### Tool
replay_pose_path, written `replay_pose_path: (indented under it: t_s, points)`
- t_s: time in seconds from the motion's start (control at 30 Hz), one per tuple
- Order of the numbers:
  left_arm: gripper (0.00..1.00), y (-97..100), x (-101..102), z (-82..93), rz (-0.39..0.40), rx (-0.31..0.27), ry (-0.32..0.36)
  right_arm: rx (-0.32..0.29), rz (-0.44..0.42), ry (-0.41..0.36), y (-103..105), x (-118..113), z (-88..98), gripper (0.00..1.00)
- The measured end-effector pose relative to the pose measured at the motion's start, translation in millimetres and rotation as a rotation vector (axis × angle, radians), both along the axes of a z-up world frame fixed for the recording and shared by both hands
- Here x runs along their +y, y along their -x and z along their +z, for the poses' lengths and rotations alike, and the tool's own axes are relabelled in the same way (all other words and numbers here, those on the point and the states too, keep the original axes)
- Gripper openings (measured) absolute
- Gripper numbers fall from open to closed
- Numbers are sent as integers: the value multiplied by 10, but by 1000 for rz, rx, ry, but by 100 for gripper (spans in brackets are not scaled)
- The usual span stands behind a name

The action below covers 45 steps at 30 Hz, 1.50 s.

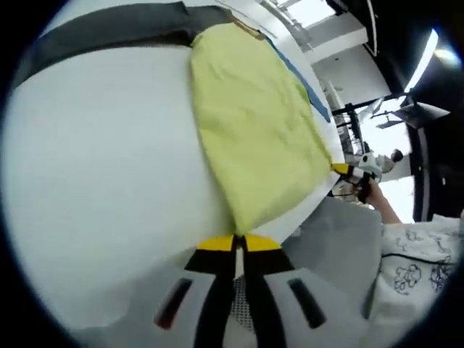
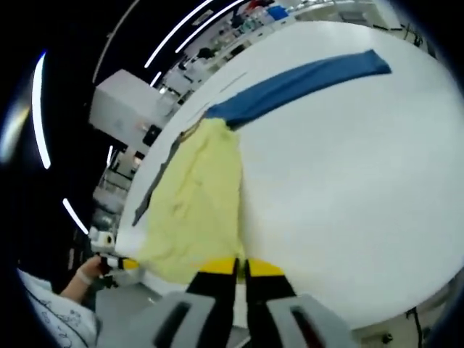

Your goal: Fold the garment on the visible template until the final outline fits inside the template.

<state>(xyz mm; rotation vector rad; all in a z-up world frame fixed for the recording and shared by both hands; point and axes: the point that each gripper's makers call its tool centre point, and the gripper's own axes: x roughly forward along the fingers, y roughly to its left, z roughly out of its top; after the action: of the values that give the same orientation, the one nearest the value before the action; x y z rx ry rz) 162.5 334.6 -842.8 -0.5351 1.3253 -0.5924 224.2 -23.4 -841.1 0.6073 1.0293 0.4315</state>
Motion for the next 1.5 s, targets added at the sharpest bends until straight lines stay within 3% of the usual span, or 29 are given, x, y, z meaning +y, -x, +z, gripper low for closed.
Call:
replay_pose_path:
  t_s: [0.23,0.57,0.63,0.67,0.7,0.8,0.83,1.0,1.1,1.2,1.23,1.33,1.4,1.5]
  points:
    - [0,20,-25,-86,22,31,-3,9,0,21,13,-7,-62,0]
    - [0,2,-4,-82,21,23,-11,9,12,31,12,-8,-67,0]
    - [0,-126,253,-267,20,14,-10,10,10,27,7,-16,-73,0]
    - [0,-151,302,-302,22,11,-8,8,9,27,10,-13,-68,0]
    - [0,-115,226,-248,20,4,-6,6,8,27,11,-12,-67,0]
    - [0,-158,250,-275,-25,-86,-12,-19,25,37,12,-6,-60,0]
    - [0,-77,54,-152,-55,-160,-54,-50,53,55,11,-2,-56,0]
    - [1,33,-107,-21,-79,-179,-28,-74,67,37,28,-10,9,2]
    - [5,-18,31,35,-69,-191,9,-107,85,53,44,-42,85,7]
    - [17,-50,75,131,-52,-233,24,-147,99,77,26,-92,140,18]
    - [23,-81,80,158,-52,-264,23,-161,106,86,18,-104,157,22]
    - [39,-266,128,327,-63,-450,-11,-207,123,113,-4,-130,221,36]
    - [44,-358,203,397,-65,-539,-75,-241,132,133,-42,-147,256,46]
    - [55,-452,210,528,-34,-617,-109,-263,128,147,-96,-159,277,61]
